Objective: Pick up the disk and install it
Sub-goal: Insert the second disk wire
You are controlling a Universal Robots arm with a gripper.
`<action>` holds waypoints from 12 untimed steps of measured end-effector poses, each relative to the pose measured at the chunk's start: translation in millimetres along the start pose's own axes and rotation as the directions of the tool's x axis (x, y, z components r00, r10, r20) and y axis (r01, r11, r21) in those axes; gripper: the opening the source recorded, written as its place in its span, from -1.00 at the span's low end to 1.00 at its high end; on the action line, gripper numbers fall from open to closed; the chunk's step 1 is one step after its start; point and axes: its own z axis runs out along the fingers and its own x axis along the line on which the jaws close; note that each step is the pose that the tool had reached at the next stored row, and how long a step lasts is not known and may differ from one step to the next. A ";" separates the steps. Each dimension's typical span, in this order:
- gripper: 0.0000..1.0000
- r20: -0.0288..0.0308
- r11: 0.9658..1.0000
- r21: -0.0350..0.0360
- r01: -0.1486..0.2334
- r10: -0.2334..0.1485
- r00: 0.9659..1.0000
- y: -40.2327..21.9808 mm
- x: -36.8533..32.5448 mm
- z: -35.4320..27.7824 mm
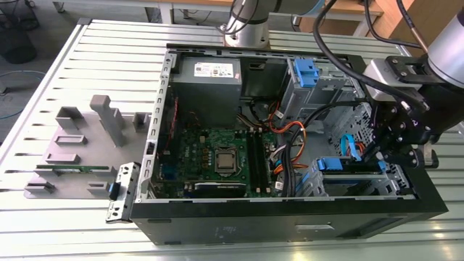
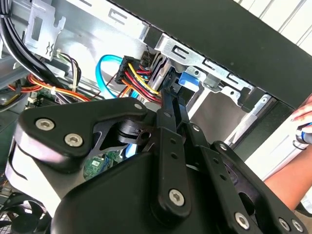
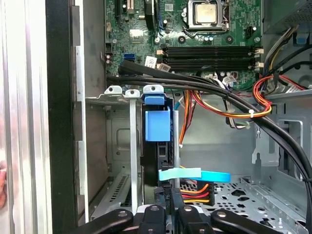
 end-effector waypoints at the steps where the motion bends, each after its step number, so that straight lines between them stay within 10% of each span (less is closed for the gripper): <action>1: -0.66 0.000 1.000 0.000 0.000 0.000 1.000 0.0 0.0 0.0; 12: -0.66 0.000 1.000 0.000 -0.002 0.002 1.000 0.6 -0.8 1.8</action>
